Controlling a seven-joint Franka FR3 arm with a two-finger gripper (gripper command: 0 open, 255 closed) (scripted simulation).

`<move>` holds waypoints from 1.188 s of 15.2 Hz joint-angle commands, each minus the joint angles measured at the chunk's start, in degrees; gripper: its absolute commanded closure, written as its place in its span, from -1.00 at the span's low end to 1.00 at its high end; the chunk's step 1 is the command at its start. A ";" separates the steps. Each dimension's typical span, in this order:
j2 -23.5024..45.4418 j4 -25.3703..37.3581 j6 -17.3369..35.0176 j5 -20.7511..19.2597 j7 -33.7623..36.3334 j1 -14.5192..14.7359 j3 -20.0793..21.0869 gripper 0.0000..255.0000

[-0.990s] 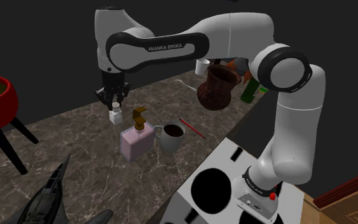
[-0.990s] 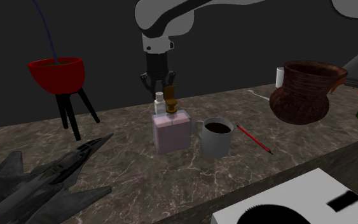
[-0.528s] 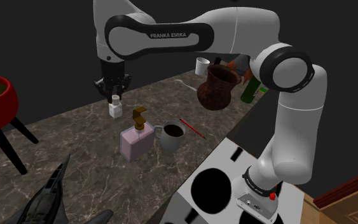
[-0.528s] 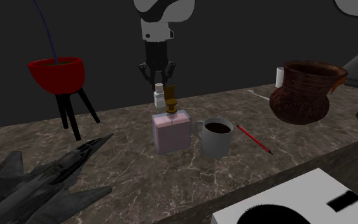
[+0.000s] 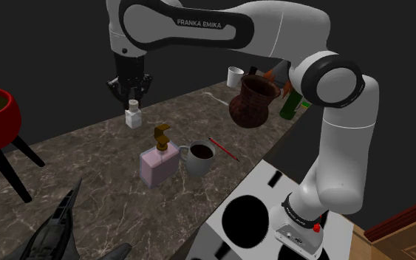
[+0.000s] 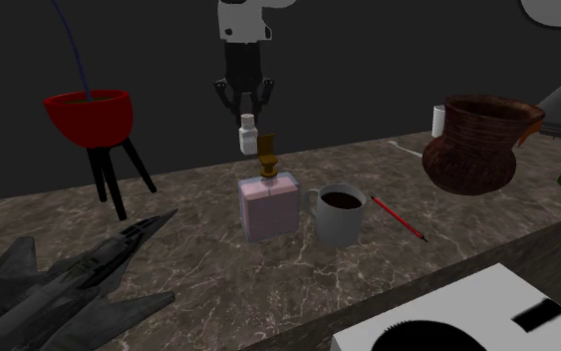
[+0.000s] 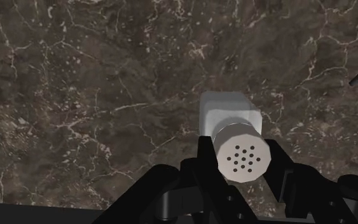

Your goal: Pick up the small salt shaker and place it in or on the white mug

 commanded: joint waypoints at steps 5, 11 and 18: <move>0.56 5.50 -4.94 -0.13 -0.11 0.59 0.05 1.00; -11.25 -8.97 -1.82 3.43 -1.96 -3.19 0.62 1.00; -29.32 -28.61 0.76 9.54 -7.11 -6.86 -0.69 1.00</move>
